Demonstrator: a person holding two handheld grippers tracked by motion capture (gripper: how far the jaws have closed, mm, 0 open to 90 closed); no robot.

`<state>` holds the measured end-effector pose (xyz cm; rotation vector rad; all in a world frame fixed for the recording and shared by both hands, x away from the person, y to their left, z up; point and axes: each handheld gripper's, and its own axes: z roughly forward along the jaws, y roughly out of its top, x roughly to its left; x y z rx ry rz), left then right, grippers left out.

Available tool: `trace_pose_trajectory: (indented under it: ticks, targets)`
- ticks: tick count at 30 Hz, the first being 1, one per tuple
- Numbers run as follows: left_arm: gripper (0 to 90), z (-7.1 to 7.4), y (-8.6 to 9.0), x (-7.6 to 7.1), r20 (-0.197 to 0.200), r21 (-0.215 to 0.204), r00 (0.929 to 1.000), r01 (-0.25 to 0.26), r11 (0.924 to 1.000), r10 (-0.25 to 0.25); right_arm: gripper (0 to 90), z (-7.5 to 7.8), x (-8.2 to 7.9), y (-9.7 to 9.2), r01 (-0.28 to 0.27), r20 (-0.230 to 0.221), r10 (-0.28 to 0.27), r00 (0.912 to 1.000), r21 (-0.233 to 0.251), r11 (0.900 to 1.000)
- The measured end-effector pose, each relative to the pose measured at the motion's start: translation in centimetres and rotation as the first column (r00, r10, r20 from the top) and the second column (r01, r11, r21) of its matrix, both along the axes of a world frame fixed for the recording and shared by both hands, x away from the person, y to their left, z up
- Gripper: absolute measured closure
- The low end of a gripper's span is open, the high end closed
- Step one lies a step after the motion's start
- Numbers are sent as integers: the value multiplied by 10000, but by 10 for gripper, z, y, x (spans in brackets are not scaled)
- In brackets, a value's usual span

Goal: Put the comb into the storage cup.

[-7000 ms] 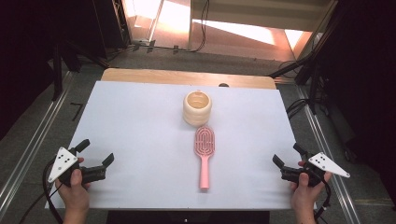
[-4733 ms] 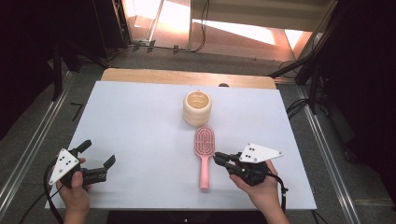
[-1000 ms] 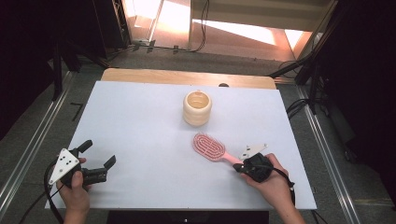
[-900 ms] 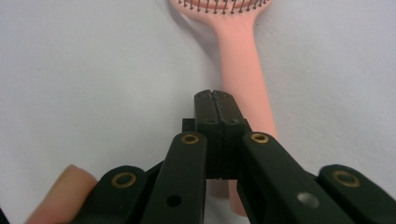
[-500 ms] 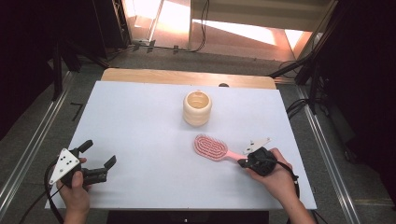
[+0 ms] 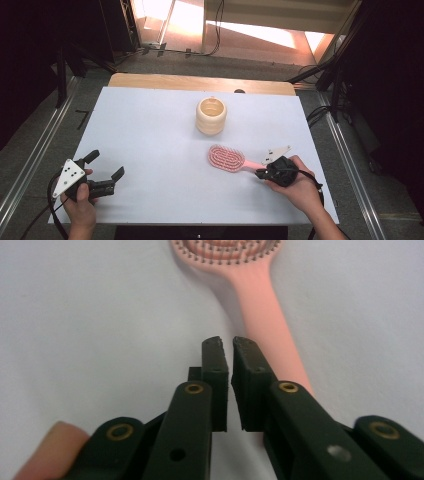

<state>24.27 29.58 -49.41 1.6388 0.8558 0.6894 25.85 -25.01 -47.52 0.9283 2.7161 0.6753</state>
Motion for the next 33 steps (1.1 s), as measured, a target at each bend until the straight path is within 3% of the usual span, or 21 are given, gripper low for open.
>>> trace_pose_trajectory:
  ticks: [1, 6, 11, 18, 21, 22, 25, 30, 33]
  targets:
    - [3, 0, 0, 0, 0, -2, 10000, 1, 10000, -1, 756, 1, 0, 1, -38, 61, 39, 10000, -108, 9999]
    - [3, 0, 0, 0, 6, -38, 10000, 10, 10000, -10, 519, 10, 4, 7, -330, -115, 334, 9994, 330, 9989]
    - [3, 0, 0, 0, 4, -39, 10000, 18, 10000, -18, 372, 17, 9, 11, -494, -85, 497, 9987, 294, 9983]
    - [3, 0, 0, 0, 5, -40, 10000, 29, 10000, -29, 80, 19, 22, 14, -591, -313, 591, 9978, 1, 9983]
    - [3, 0, 0, 0, 5, -41, 10000, 29, 10000, -29, 35, 19, 25, 14, -689, -264, 687, 9973, -83, 9976]
    - [3, 0, 0, 0, 3, -38, 10000, 28, 10000, -28, 0, 18, 28, 16, -812, -469, 805, 9956, -131, 9966]
    - [3, 0, 0, 0, 8, -38, 10000, 34, 10000, -34, 0, 16, 32, 18, -684, -379, 669, 9970, -412, 9968]
    - [3, 0, 0, 0, 8, -30, 10000, 37, 10000, -37, 0, 11, 36, 22, -1048, -793, 988, 9919, -757, 9916]
    - [3, 0, 0, 0, 6, -24, 10000, 35, 10000, -35, 0, 9, 39, 27, -954, -950, 846, 9919, -1149, 9888]
